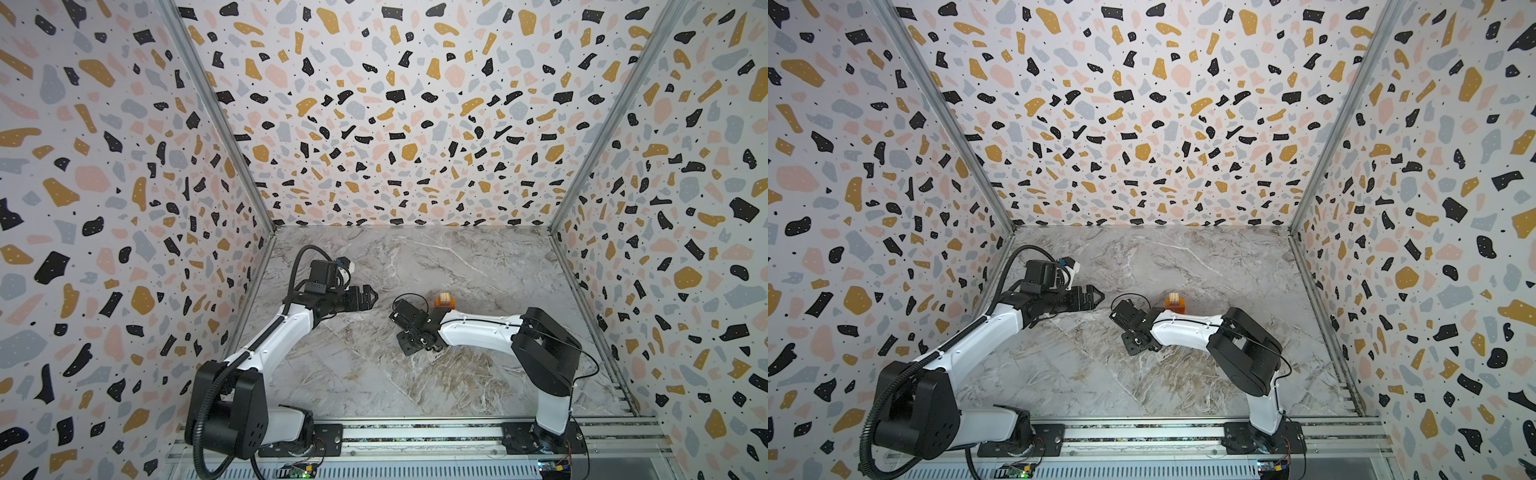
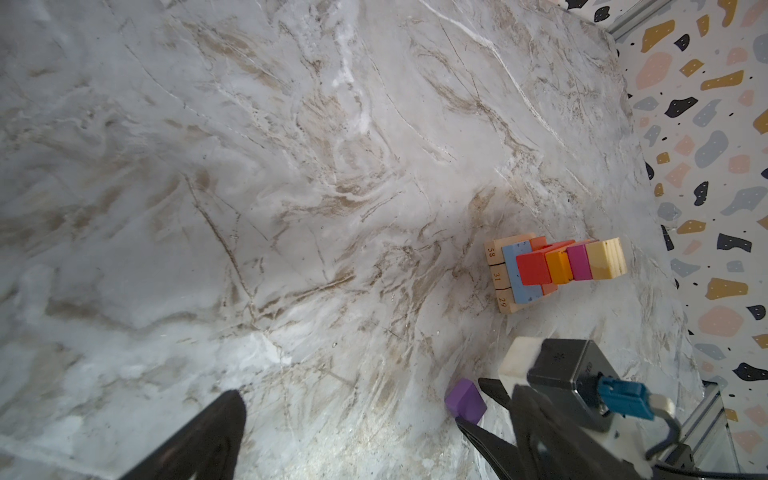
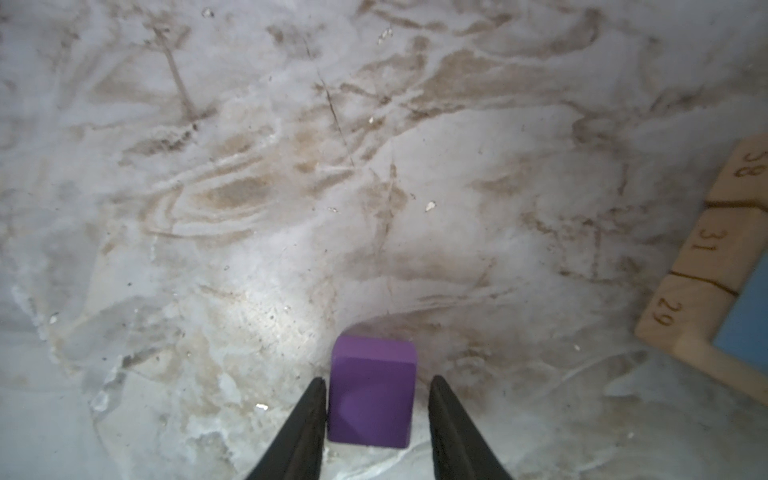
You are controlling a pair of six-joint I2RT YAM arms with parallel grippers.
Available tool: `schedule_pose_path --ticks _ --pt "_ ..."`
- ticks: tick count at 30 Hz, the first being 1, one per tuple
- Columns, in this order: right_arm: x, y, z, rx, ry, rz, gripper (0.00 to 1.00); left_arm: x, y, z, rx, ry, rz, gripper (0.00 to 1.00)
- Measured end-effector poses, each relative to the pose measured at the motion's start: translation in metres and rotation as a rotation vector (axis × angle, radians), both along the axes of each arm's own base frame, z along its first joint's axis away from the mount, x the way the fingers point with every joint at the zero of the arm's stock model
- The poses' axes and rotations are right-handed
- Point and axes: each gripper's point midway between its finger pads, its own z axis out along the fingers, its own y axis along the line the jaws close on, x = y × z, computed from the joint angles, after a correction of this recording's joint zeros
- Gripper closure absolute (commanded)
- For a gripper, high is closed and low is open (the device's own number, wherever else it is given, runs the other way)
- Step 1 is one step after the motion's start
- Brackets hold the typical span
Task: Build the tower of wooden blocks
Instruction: 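Close the right gripper on the purple cube and lift it, then carry the purple cube over the light-wood cube on the stack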
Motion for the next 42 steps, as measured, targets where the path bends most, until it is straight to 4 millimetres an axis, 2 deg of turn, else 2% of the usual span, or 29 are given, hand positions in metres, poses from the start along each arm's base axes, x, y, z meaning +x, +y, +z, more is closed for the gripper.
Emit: schedule_pose_path --ticks 28,34,42 --pt "0.004 -0.004 -0.002 -0.006 0.01 -0.028 0.69 0.0 0.001 0.0 0.0 0.0 0.003 0.0" --pt "0.015 -0.006 0.012 -0.002 0.011 -0.079 0.71 0.0 0.001 0.0 -0.001 0.0 0.003 0.0" --pt "0.025 -0.016 0.044 0.027 0.002 -0.133 0.71 0.0 0.001 0.0 -0.001 0.001 0.003 0.0"
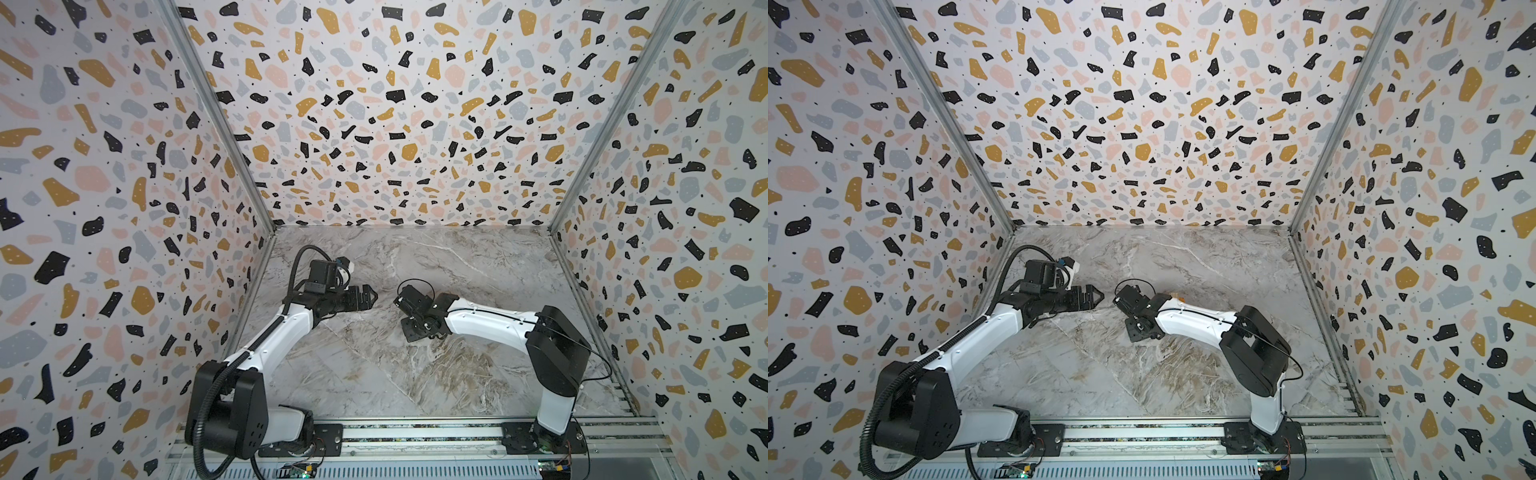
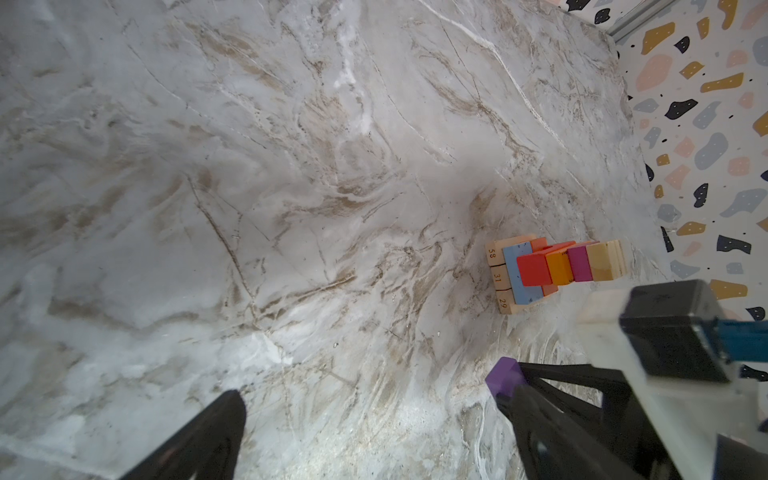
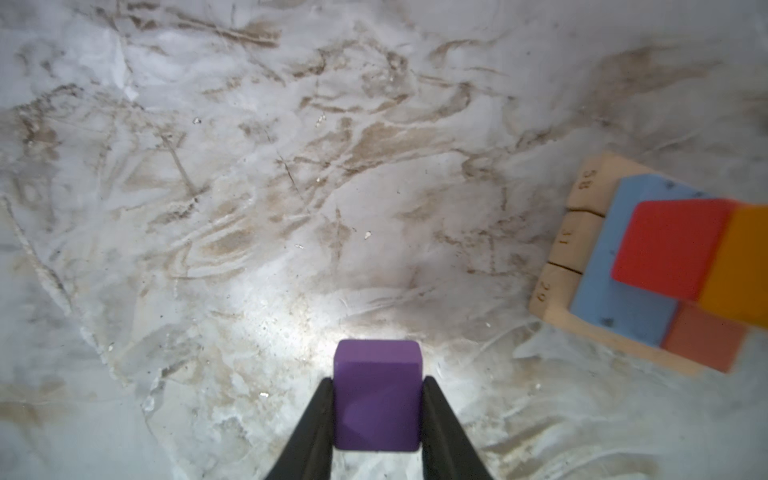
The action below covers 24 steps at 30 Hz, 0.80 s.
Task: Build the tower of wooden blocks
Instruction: 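Carry the purple cube over the light-wood cube on the stack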
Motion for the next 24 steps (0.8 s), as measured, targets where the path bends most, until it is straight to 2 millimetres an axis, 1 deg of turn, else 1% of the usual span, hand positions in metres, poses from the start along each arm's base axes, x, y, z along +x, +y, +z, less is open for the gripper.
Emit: schedule_pose_path --ticks 4,11,19,24 --pt "0.007 -0.004 0.02 0.021 -0.013 -0.025 0.71 0.0 0.0 0.0 0.0 0.0 0.0 0.0" --pt "0.016 -0.022 0.046 0.026 -0.015 -0.071 0.71 0.0 0.0 0.0 -0.002 0.0 -0.002 0.0" --pt "0.038 -0.038 0.086 0.065 -0.051 -0.131 0.7 -0.002 -0.003 0.001 -0.017 0.004 -0.015 0.0" --pt "0.052 -0.051 0.1 0.072 -0.065 -0.163 0.7 -0.002 -0.004 0.001 -0.021 0.005 -0.016 0.0"
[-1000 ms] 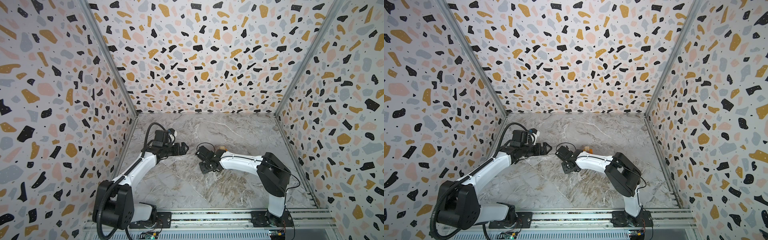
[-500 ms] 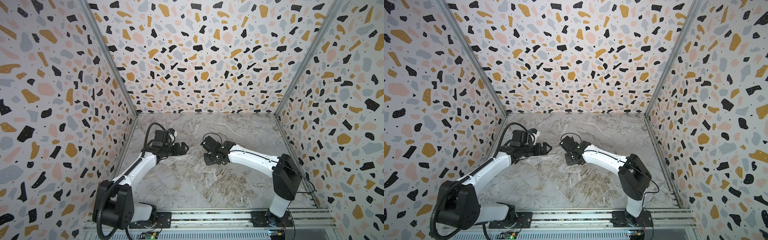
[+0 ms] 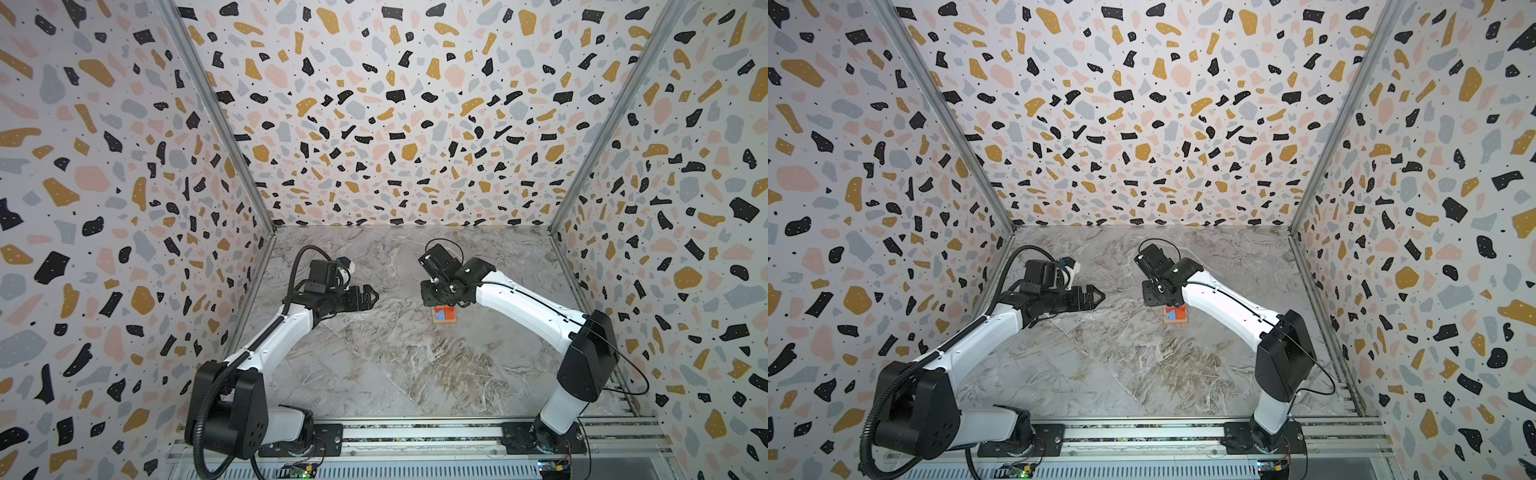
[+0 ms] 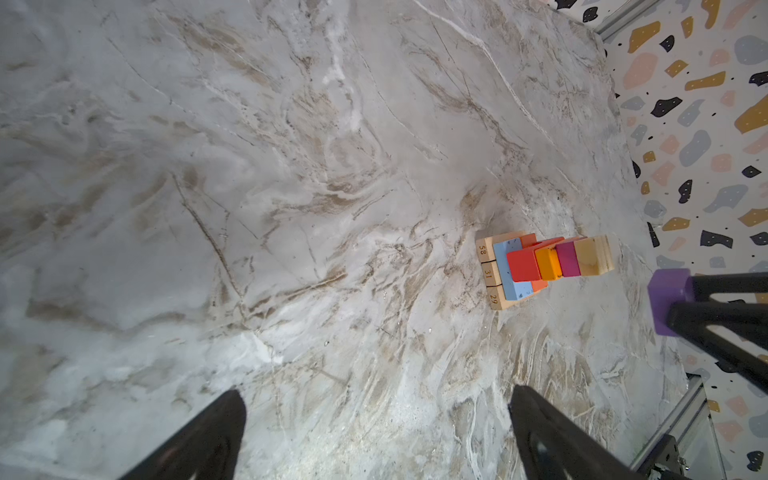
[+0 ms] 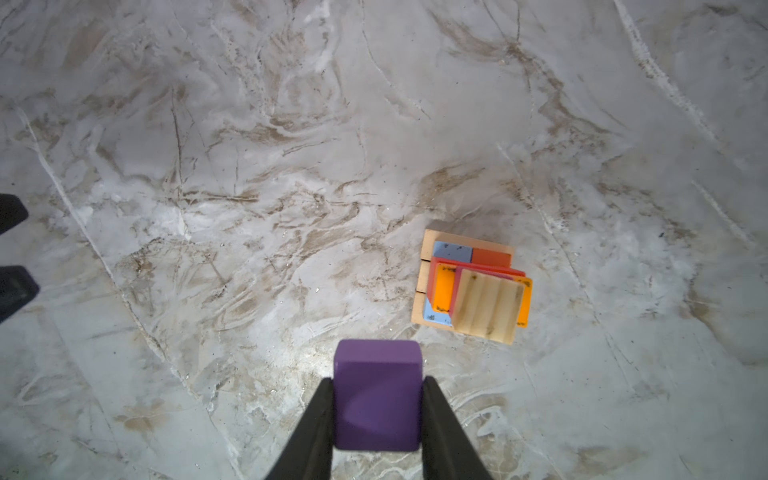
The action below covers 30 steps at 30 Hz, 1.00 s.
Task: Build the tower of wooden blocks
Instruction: 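Carry the purple cube over the light-wood cube on the stack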
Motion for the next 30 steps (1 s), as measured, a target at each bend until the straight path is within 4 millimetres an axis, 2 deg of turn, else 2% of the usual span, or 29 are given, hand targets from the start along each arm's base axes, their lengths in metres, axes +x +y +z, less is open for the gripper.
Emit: schedule_pose_path --ticks 7,11,24,30 --pt "0.012 -0.016 0.011 0.005 0.004 -0.039 0.7 -0.001 -0.002 0.002 -0.013 0.0 -0.01 0.0" --pt "0.013 -0.019 0.011 0.008 0.016 -0.047 0.7 -0.002 -0.003 0.002 -0.019 0.002 -0.015 0.0" --pt "0.023 -0.025 -0.016 -0.025 0.078 -0.071 0.7 -0.002 -0.004 0.003 -0.023 -0.001 -0.017 0.0" --pt "0.026 -0.029 -0.018 -0.028 0.081 -0.083 0.7 -0.002 -0.004 0.003 -0.025 0.001 -0.015 0.0"
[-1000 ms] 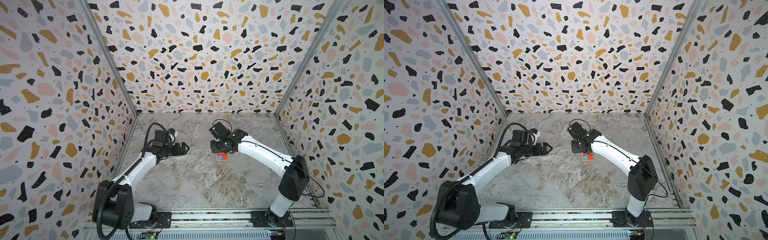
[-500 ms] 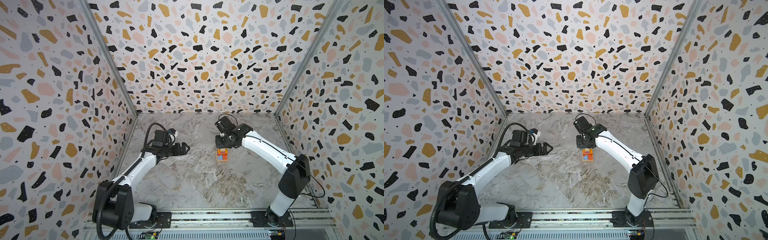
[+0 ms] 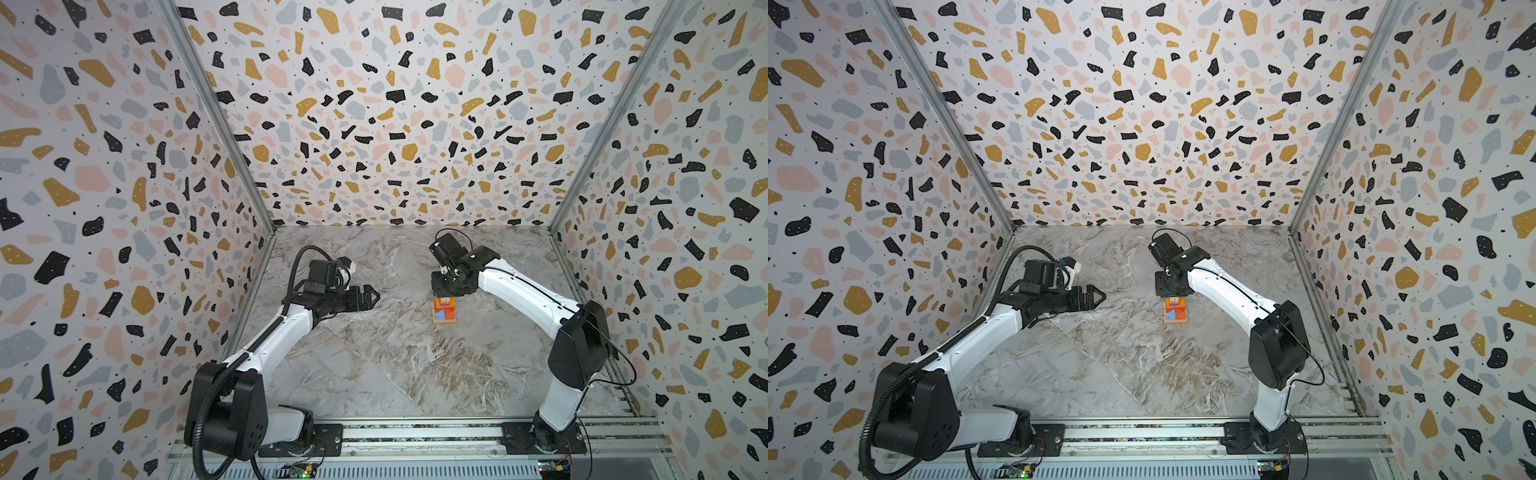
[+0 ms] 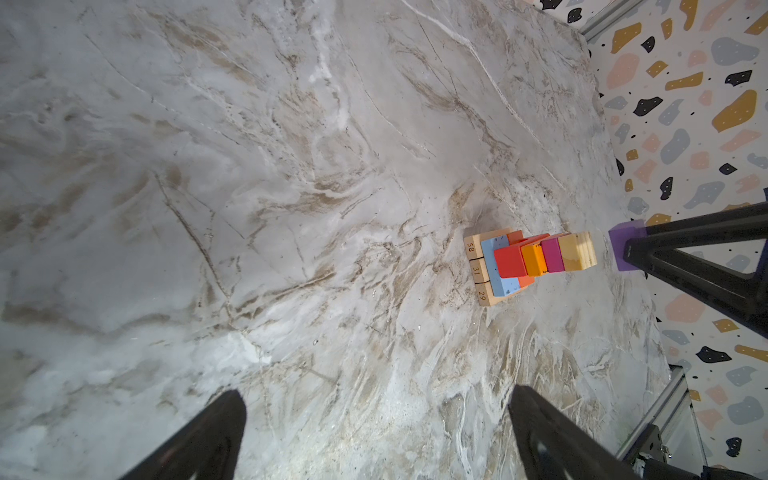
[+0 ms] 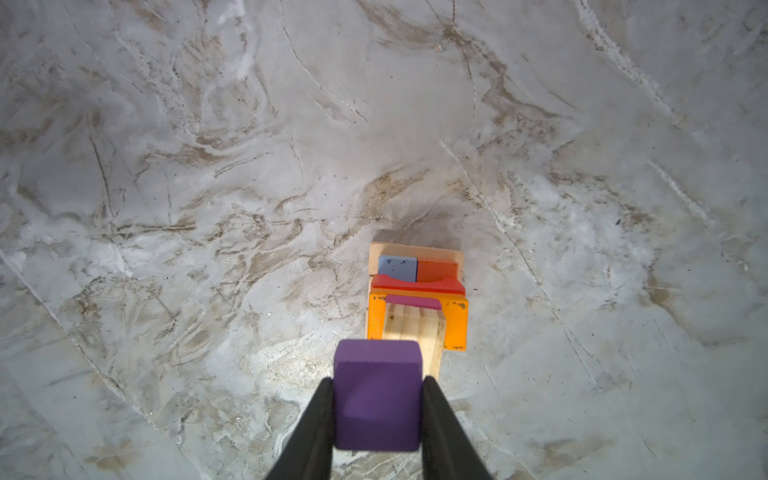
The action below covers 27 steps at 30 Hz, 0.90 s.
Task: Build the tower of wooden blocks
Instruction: 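Carry the purple cube over the light-wood cube on the stack, then lower the purple cube onto the light-wood cube, aligning it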
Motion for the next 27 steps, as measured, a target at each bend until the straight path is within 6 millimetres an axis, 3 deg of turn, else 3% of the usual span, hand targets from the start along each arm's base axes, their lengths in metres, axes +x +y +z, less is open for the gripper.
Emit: schedule_pose_path --ticks 17,27 --pt "0.002 -0.003 -0.001 0.001 0.001 -0.019 0.7 0.0 -0.001 0.0 -0.005 0.003 0.0 0.0" --pt "-0.001 -0.01 -0.011 -0.019 0.021 -0.039 0.7 -0.001 -0.001 0.001 -0.008 0.001 -0.002 0.0"
